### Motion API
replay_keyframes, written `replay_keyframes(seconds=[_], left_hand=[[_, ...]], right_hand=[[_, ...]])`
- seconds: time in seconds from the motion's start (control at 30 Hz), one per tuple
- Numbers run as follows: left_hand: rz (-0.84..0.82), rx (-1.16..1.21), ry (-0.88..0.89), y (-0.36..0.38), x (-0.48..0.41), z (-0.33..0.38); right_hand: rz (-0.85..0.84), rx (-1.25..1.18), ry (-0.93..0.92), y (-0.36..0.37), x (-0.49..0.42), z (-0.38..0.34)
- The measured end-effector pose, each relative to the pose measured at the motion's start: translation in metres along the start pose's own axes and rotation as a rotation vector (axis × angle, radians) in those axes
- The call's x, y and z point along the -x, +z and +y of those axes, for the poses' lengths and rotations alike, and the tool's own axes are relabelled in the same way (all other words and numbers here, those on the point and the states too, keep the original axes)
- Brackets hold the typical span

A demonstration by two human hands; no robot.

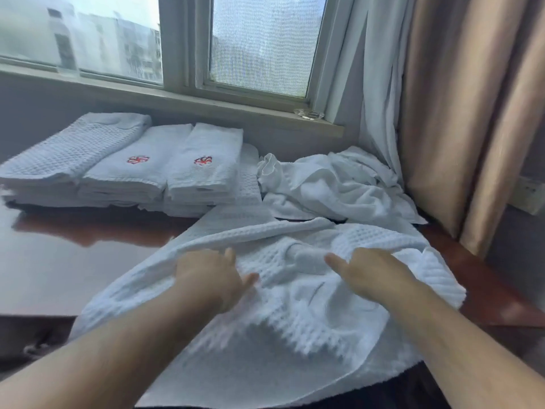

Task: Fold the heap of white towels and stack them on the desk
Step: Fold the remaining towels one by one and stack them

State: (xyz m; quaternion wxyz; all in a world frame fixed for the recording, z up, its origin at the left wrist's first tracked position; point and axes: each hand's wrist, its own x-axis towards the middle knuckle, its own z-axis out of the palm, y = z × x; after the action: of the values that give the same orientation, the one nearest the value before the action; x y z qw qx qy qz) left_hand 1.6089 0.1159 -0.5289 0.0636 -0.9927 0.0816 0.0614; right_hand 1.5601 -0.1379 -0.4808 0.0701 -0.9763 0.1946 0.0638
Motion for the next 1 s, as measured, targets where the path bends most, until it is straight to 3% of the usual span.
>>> replay_keyframes(seconds=[0.1,0.17,0.23,0.3,0.4,0.47,0.53,0.6,0.67,0.77,0.87,1.0], left_hand=[[0.124,-0.076,0.009,-0.007,-0.004,-0.007],[0.224,0.04,0.063,-0.001,-0.011,-0.018],[0.241,0.152,0.149,0.014,-0.017,-0.026],[0.21,0.179,0.107,0.028,-0.018,-0.032],[0.186,0.069,-0.059,0.031,-0.015,-0.037],[0.208,-0.014,-0.038,0.017,-0.014,-0.035],[0.281,0.003,0.208,0.012,-0.018,-0.031],[0.222,0.219,0.505,0.008,-0.02,-0.028],[0.172,0.504,0.591,0.011,-0.024,-0.031],[0.318,0.606,0.266,0.024,-0.037,-0.046],[0.198,0.679,-0.032,0.022,-0.047,-0.07],[-0.007,0.677,-0.183,0.01,-0.052,-0.107]], right_hand=[[0.006,0.175,-0.105,0.028,-0.01,-0.018],[-0.05,0.249,-0.28,0.041,-0.019,-0.03],[-0.075,0.227,-0.409,0.048,-0.029,-0.04],[-0.053,0.14,-0.457,0.052,-0.038,-0.044],[0.098,0.081,-0.256,0.049,-0.045,-0.045],[0.106,0.123,-0.06,0.037,-0.049,-0.044],[0.038,0.2,0.024,0.026,-0.055,-0.041],[0.008,0.233,0.071,0.023,-0.06,-0.038],[0.018,0.184,0.044,0.036,-0.064,-0.037],[-0.035,0.082,-0.113,0.066,-0.065,-0.041],[-0.004,0.058,-0.209,0.081,-0.075,-0.041],[0.019,0.071,-0.263,0.085,-0.087,-0.044]])
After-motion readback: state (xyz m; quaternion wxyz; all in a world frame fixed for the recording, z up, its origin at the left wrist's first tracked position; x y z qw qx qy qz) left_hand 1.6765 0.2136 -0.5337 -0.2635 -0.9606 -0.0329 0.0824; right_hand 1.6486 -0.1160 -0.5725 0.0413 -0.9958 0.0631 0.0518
